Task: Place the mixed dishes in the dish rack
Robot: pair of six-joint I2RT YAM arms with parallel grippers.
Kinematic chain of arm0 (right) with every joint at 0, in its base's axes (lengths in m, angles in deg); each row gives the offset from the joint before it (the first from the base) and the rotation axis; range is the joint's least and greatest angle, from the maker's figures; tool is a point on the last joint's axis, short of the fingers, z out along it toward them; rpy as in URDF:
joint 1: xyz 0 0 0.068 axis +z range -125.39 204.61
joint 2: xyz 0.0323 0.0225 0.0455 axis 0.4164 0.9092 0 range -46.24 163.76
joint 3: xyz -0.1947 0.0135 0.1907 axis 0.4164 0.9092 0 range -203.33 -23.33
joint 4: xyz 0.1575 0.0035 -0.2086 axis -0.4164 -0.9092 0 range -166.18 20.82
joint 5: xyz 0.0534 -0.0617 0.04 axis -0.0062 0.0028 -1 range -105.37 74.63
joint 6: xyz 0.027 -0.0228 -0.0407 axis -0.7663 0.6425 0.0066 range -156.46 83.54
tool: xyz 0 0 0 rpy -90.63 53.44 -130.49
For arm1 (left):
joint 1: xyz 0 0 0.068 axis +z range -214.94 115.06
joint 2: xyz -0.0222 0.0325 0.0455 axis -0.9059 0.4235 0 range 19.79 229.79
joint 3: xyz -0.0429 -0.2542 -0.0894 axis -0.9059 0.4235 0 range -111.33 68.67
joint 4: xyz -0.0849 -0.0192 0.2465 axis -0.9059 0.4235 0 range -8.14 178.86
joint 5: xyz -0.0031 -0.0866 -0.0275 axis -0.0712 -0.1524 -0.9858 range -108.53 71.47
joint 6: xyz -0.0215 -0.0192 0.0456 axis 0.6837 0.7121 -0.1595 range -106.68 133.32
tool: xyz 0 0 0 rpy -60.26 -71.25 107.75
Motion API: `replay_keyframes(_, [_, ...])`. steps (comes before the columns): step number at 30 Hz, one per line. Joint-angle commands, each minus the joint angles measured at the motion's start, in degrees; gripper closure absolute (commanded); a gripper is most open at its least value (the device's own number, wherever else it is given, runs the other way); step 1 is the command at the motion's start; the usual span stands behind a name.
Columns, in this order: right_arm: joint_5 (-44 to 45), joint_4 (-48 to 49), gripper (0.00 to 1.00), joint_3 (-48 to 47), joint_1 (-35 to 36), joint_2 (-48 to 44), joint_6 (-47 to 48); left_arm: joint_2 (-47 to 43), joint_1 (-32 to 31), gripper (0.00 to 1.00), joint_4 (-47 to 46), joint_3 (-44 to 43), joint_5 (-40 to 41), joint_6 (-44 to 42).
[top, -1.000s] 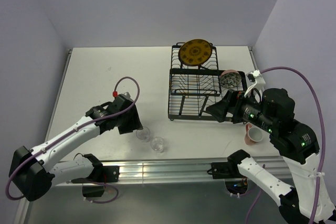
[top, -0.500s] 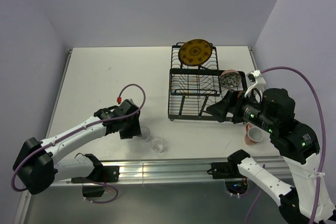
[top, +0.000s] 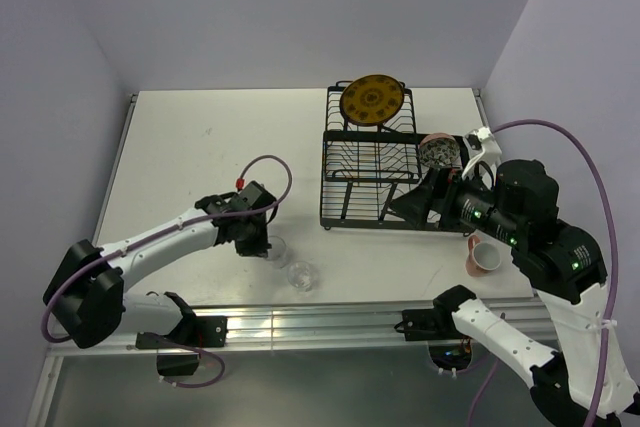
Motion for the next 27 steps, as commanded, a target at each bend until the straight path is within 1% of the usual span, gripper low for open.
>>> replay_keyframes(1, [-0.72,1.16,0.0,-3.32,-0.07,1.31,0.96,-0.82,0.4,1.0,3.96,-6.26,3.91,-4.09])
replay_keyframes(2, [-0.98,1.16,0.0,-3.76,-0.07,1.57,0.87,-1.78,0.48,1.0,7.81,-7.58,5.33,-4.36])
replay_keyframes(4, [-1.94,1.16,0.0,-5.08,-0.16,2.54,0.87,-5.12,1.45,1.0,12.4,-13.28,9.01,-5.15])
replay_keyframes(5, [-2.3,1.07,0.0,-5.61,-0.16,2.98,0.61,-6.09,1.97,1.0,16.68,-19.13,9.82,-6.02])
replay_keyframes(8, [-4.32,0.9,0.0,-7.81,-0.07,5.0,0.26,-8.12,5.14,1.0,20.93,-30.4,9.66,-9.79])
replay_keyframes(9, [-5.19,0.98,0.0,-9.12,-0.16,5.53,-0.27,-8.12,6.88,1.0,20.77,-38.27,8.52,-10.85])
replay_keyframes(10, [-7.46,1.42,0.0,-9.83,-0.16,6.66,-0.53,-7.69,7.95,1.0,20.51,-41.92,6.77,-11.65])
replay_keyframes(11, [-8.71,1.69,0.0,-10.62,-0.16,7.37,-0.88,-7.25,8.91,1.0,19.64,-45.61,1.09,-13.31])
replay_keyframes(12, [-10.11,2.47,0.0,-12.19,-0.16,8.68,-1.67,-6.28,9.88,1.0,16.49,-51.48,-1.66,-13.59])
replay_keyframes(13, [-11.69,2.91,0.0,-12.9,-0.16,9.39,-2.2,-6.01,9.98,1.0,14.29,-53.45,-4.47,-13.68])
replay_keyframes(14, [-15.01,3.53,0.0,-13.6,-0.16,10.09,-3.51,-6.18,10.07,1.0,11.57,-55.03,-11.11,-12.46])
replay_keyframes(15, [-17.05,5.01,0.0,-14.66,-0.16,11.41,-4.31,-7.32,9.98,1.0,3.62,-54.35,-14.75,-11.49])
replay_keyframes(16, [-19.33,6.25,0.0,-14.93,-0.16,11.85,-5.18,-8.2,9.98,1.0,-1.33,-52.87,-18.44,-9.83])
replay_keyframes(17, [-24.75,7.91,0.0,-14.84,-0.07,12.29,-7.72,-9.34,10.07,1.0,-6.69,-48.07,-25.0,-5.98])
replay_keyframes(18, [-27.59,10.1,0.0,-13.54,-0.16,12.47,-9.31,-11.61,10.07,1.0,-18.23,-45.06,-27.85,-4.03])
replay_keyframes(19, [-30.4,15.87,0.0,-12.39,-0.25,12.3,-11.41,-12.77,9.98,1.0,-24.08,-42.07,-30.23,-1.66])
replay_keyframes(20, [-32.95,19.58,0.01,-10.82,-0.16,12.04,-16.13,-13.74,9.98,1.0,-29.28,-36.47,-32.17,3.06])
replay_keyframes(21, [-37.24,26.84,0.02,-7.23,-0.25,11.34,-18.62,-14.96,10.07,1.0,-37.77,-34.07,-34.45,5.02])
replay_keyframes(22, [-38.59,29.96,0.03,-5.54,-0.16,10.98,-20.9,-15.24,9.98,1.0,-40.29,-32.48,-35.17,8.0])
replay_keyframes(23, [-39.56,32.69,0.04,-4.05,-0.25,10.72,-24.67,-15.5,9.89,1.0,-43.36,-30.11,-35.7,9.34])
replay_keyframes(24, [-41.22,37.32,0.04,-1.68,-0.25,10.19,-26.1,-15.5,9.98,1.0,-45.39,-29.05,-36.66,10.48])
replay_keyframes(25, [-41.76,39.11,0.05,-0.79,-0.25,10.19,-28.29,-15.5,9.98,1.0,-48.46,-28.34,-37.02,12.06])
replay_keyframes(27, [-42.29,43.23,0.05,0.44,-0.25,10.28,-29.71,-15.33,9.8,1.0,-50.06,-27.19,-37.2,12.78])
